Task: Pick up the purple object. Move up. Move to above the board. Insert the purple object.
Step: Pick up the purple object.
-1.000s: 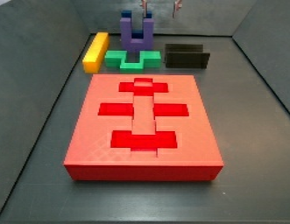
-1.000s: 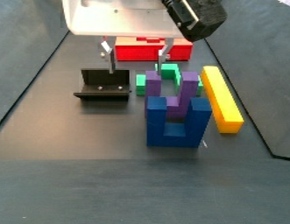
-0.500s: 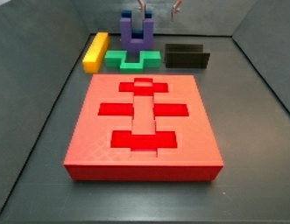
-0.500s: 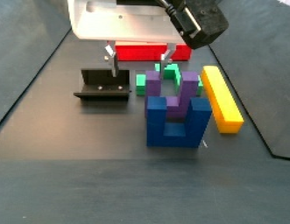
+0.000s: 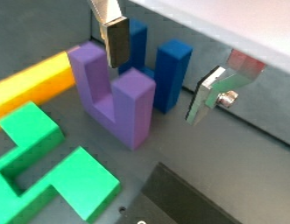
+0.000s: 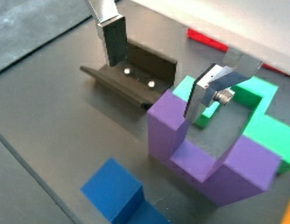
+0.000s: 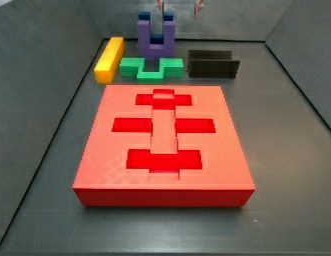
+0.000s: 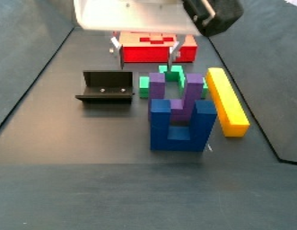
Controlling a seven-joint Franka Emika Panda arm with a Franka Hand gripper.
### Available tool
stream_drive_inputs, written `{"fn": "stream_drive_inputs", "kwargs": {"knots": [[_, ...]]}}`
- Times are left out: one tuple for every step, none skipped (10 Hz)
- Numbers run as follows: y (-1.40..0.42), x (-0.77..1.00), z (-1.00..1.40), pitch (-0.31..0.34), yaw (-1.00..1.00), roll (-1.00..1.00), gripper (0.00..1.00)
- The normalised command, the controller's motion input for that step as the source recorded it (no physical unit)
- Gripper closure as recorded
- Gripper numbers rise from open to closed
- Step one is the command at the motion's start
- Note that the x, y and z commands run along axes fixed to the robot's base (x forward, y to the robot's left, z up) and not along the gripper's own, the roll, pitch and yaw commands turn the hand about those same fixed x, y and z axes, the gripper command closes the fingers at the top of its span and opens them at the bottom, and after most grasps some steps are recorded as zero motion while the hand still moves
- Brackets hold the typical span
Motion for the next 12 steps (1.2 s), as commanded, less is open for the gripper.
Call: {"fn": "stream_drive_inputs", "kwargs": {"knots": [[0.0, 0.0, -0.23, 0.0, 0.01, 0.04, 0.0], [0.0, 0.0, -0.24, 0.0, 0.02, 0.03, 0.0], [0.0, 0.0, -0.26, 0.0, 0.01, 0.03, 0.0], [0.0, 0.0, -0.29, 0.0, 0.02, 0.04, 0.0], [0.05, 0.01, -0.36, 0.0, 0.1, 0.06, 0.0], [0.11, 0.01, -0.36, 0.0, 0.14, 0.02, 0.0], [0.13, 0.0, -0.16, 0.0, 0.13, -0.06, 0.0], [0.09, 0.0, -0.14, -0.059, 0.11, -0.15, 0.0], [0.01, 0.0, -0.22, -0.083, 0.09, -0.14, 0.0], [0.0, -0.05, -0.2, -0.091, 0.05, -0.16, 0.0], [0.0, -0.12, -0.25, -0.093, 0.02, -0.18, 0.0], [0.0, -0.12, -0.11, -0.036, 0.0, -0.09, 0.0]]}}
